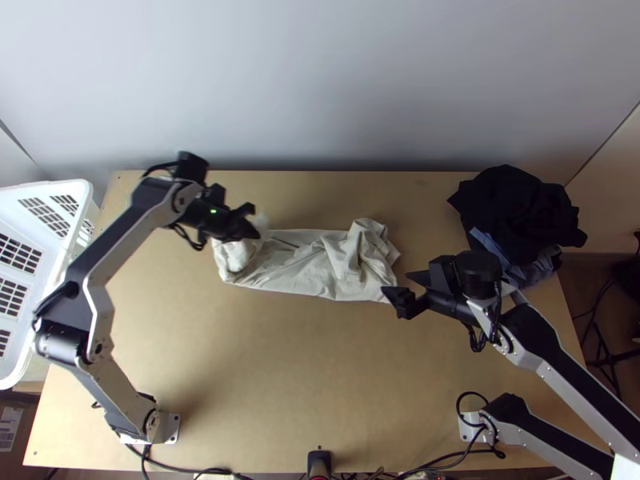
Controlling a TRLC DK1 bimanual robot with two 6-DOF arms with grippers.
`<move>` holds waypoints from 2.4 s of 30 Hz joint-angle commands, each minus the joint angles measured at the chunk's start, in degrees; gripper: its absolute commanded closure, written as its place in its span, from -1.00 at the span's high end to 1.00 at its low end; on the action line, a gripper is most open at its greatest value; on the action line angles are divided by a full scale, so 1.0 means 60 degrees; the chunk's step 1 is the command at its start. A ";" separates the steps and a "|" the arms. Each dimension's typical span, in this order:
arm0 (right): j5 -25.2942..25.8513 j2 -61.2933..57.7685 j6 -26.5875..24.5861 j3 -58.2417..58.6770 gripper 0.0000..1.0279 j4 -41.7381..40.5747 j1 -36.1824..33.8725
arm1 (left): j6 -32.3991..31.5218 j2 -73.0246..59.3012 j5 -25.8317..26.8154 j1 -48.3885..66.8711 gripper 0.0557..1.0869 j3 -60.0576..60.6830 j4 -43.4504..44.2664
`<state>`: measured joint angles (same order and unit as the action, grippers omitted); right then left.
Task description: Fold the t-shirt
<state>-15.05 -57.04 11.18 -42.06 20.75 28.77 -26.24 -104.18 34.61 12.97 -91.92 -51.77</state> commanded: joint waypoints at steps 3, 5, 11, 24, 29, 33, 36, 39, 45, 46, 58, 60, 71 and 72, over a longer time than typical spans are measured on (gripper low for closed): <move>0.0003 0.0937 0.0041 0.0697 0.86 -0.0060 -0.0313 | -0.0783 -0.1225 -0.0305 0.1705 -0.93 -0.1643 0.0147; 0.0003 0.1215 0.0114 0.0844 0.86 -0.0046 -0.0328 | -0.0856 -0.1548 -0.0436 0.2057 -0.93 -0.1951 0.0147; 0.0003 0.1786 0.0407 0.1151 0.86 -0.0031 -0.0416 | -0.1179 -0.2295 -0.0788 0.2716 -0.93 -0.2727 0.0366; 0.0003 0.1874 0.0803 0.1561 0.86 -0.0368 -0.0372 | -0.1794 -0.4389 -0.0803 0.3800 -0.93 -0.5920 0.0733; 0.0003 0.2006 0.0920 0.1796 0.86 -0.0383 -0.0372 | -0.2131 -0.4741 -0.0934 0.3961 -0.93 -0.6316 0.1260; 0.0003 0.2094 0.0993 0.2001 0.86 -0.0471 -0.0357 | -0.2380 -0.4800 -0.0920 0.4137 -0.93 -0.6374 0.1758; 0.0003 0.2123 0.1125 0.2177 0.86 -0.0676 -0.0240 | -0.2878 -0.4785 -0.0920 0.4239 -0.48 -0.6404 0.2417; 0.0003 0.2123 0.1184 0.2338 0.86 -0.0910 -0.0138 | -0.2878 -0.4682 -0.0759 0.4474 0.93 -0.6404 0.2461; 0.0003 0.2108 0.1198 0.2499 0.86 -0.1100 -0.0152 | -0.3347 -0.4360 -0.0290 0.4679 0.92 -0.6462 0.2505; 0.0003 0.2108 0.1198 0.2557 0.86 -0.1203 -0.0152 | -0.3347 -0.4287 -0.0275 0.4708 0.92 -0.6477 0.2505; 0.0003 0.2035 0.1667 0.3085 0.86 -0.2009 -0.0064 | -0.5368 -0.4844 0.0530 0.4327 0.92 -0.6389 0.4380; 0.0018 0.2094 0.1667 0.3085 0.86 -0.1979 -0.0079 | -0.5031 -0.4917 0.0486 0.4342 0.92 -0.6448 0.4468; 0.0003 0.2065 0.1740 0.2924 0.86 -0.1950 -0.0035 | -0.0900 -0.3525 0.0194 0.3478 0.86 -0.3621 0.2988; 0.0003 0.2021 0.1755 0.2894 0.86 -0.1965 -0.0006 | -0.0578 -0.3393 0.0194 0.3463 0.65 -0.3254 0.2974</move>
<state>-15.03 -44.18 21.43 -24.14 9.21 28.34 -42.39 -129.88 35.79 35.70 -123.26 -32.05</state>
